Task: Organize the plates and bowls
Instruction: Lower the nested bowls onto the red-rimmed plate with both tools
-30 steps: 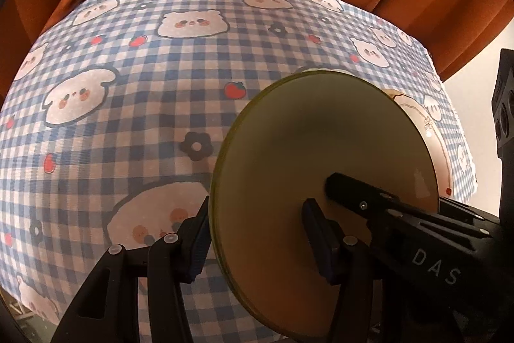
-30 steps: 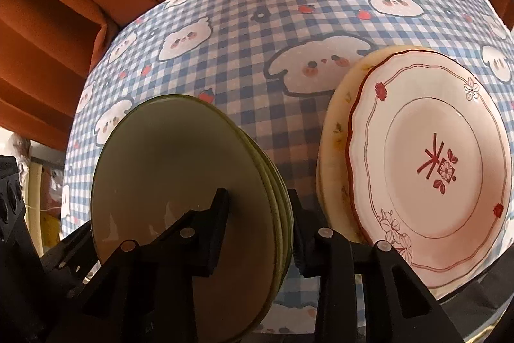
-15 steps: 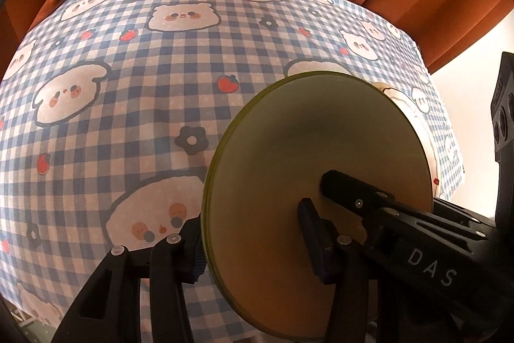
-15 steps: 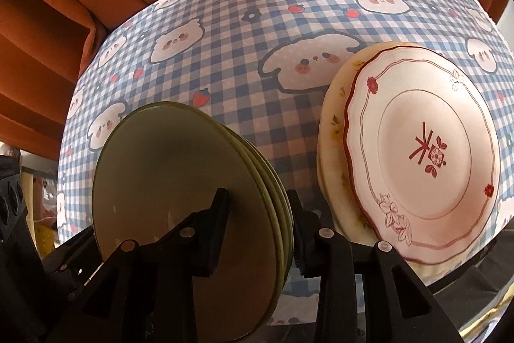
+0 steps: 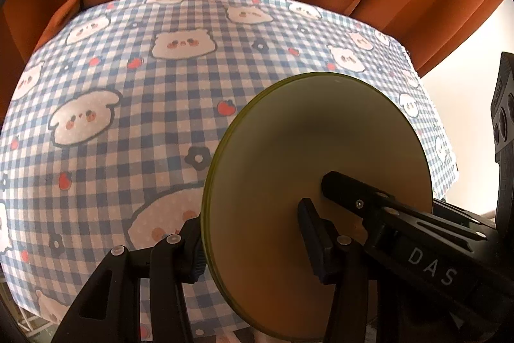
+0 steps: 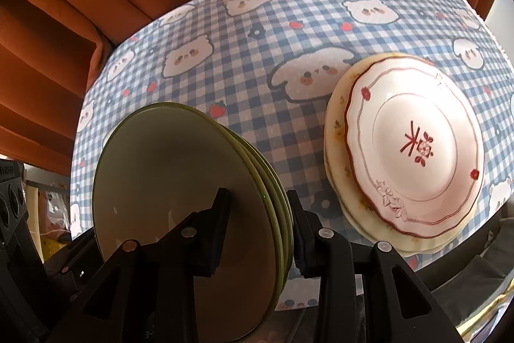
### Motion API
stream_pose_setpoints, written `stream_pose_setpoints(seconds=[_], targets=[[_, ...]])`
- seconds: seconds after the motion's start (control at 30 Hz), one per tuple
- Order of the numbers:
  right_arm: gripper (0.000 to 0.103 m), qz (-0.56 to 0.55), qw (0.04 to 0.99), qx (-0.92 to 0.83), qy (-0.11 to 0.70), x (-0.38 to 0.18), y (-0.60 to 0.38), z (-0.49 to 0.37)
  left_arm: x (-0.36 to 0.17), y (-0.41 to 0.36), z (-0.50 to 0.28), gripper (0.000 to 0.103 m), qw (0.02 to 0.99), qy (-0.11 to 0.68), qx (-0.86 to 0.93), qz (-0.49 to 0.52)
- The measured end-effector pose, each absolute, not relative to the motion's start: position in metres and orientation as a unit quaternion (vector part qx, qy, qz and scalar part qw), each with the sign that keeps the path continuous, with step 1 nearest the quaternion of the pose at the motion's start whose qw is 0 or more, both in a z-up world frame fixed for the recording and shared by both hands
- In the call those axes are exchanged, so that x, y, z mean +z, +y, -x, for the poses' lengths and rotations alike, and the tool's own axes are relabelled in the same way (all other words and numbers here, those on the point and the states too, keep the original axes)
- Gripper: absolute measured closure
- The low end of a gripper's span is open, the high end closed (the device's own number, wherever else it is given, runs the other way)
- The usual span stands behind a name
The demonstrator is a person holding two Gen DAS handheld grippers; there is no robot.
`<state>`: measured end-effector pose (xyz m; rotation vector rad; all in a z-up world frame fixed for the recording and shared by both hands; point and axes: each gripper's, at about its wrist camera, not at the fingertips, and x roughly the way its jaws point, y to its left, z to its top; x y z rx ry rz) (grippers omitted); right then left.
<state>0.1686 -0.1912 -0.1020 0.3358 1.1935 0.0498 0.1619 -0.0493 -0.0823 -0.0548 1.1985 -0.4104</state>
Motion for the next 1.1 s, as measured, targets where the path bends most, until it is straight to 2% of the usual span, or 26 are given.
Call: stream_pose_setpoints(seconds=[0.7, 1.1], targets=[[0.065, -0.118, 0.83, 0.093, 0.537, -0.081, -0.285, -0.18, -0.061, -0.147, -0.151, 0.053, 0.84, 0.523, -0.126, 0.062], [0.065, -0.112, 0.832, 0.103, 0.533, -0.084, -0.342, -0.186, -0.069, -0.207, -0.152, 0.053, 0.843, 0.52, -0.122, 0.066]])
